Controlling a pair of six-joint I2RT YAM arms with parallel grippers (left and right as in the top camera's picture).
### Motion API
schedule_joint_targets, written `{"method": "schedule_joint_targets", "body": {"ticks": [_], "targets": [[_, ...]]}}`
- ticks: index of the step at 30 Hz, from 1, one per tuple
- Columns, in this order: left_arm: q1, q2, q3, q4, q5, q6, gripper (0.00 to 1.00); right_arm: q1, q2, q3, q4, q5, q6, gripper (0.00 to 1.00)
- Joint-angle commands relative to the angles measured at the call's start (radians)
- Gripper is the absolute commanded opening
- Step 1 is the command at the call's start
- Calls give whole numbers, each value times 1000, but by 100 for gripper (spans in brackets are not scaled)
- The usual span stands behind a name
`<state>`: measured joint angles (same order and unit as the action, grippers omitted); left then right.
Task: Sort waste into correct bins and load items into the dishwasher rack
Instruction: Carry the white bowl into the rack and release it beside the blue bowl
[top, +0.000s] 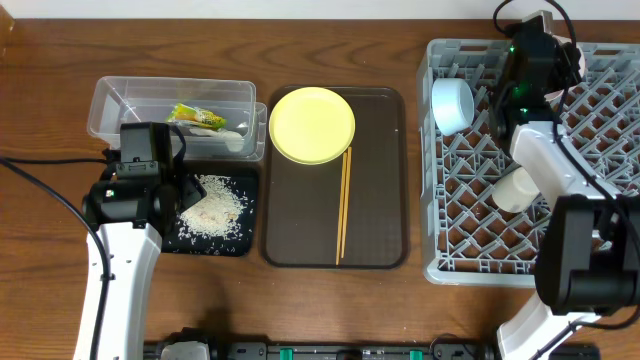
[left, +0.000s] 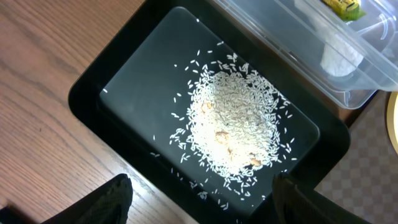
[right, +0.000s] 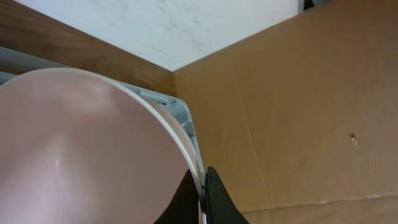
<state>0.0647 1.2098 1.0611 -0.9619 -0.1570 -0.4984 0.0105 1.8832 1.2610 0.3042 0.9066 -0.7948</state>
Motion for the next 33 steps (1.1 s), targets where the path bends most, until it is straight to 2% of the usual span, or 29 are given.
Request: {"method": "schedule_joint_targets", "body": {"ticks": [1, 14, 17, 19, 24, 27, 30, 33], "targets": [[5, -1, 10, -3, -8, -5, 75, -3, 21, 5, 25, 60, -2, 1], [5, -1, 10, -3, -7, -5, 75, 52, 97, 3, 11, 50, 82, 1], [5, -1, 10, -2, 22, -5, 75, 71, 98, 3, -6, 51, 144, 2], [5, -1, 10, -2, 40, -5, 75, 86, 98, 3, -21, 63, 207, 10], [5, -1, 10, -2, 40, -5, 75, 126, 80, 3, -162, 65, 383, 11], [5, -1, 10, -2, 40, -5, 75, 136, 51, 3, -263, 58, 507, 19], [5, -1, 10, -2, 40, -5, 75, 145, 1, 3, -375, 5, 616, 37], [5, -1, 10, -2, 40, -5, 75, 154, -82, 3, -501, -138, 696, 49]]}}
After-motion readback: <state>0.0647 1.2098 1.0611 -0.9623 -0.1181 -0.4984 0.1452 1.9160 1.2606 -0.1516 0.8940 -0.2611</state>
